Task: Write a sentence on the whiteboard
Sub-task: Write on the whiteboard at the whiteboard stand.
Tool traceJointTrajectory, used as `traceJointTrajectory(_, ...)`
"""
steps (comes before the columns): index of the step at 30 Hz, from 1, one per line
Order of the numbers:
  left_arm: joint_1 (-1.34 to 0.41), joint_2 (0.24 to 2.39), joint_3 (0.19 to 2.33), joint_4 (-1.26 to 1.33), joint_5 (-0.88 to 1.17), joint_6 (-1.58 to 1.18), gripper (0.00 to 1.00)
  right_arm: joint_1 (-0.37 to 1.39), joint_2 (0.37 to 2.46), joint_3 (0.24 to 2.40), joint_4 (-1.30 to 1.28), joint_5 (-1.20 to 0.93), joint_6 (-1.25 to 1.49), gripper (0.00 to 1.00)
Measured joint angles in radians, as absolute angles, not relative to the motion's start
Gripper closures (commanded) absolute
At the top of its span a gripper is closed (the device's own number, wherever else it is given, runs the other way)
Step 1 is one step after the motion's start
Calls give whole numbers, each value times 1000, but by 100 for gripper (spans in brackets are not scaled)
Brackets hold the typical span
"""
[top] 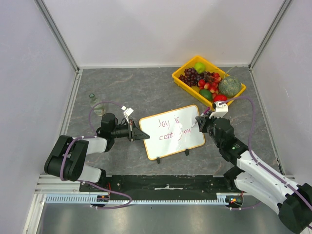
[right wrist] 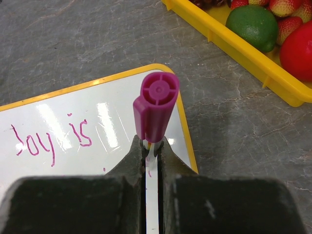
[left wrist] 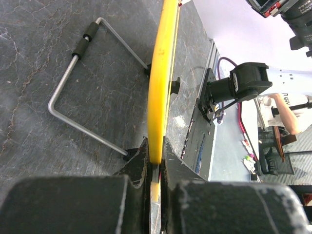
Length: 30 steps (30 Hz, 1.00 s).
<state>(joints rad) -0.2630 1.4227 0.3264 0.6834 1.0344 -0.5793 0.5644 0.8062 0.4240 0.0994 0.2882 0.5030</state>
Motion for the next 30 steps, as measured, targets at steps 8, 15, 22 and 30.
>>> traceJointTrajectory(8, -263, 1423, 326, 683, 1034, -579, 98, 562, 807, 424, 105, 268, 504, 100)
traceJointTrajectory(15, -263, 1423, 326, 683, 1034, -579, 98, 559, 805, 420, 107, 258, 505, 100)
traceJointTrajectory(22, -263, 1423, 326, 683, 1034, -579, 98, 559, 786, 402, 109, 251, 506, 100)
traceJointTrajectory(30, -263, 1423, 326, 683, 1034, -579, 98, 559, 768, 397, 91, 253, 505, 100)
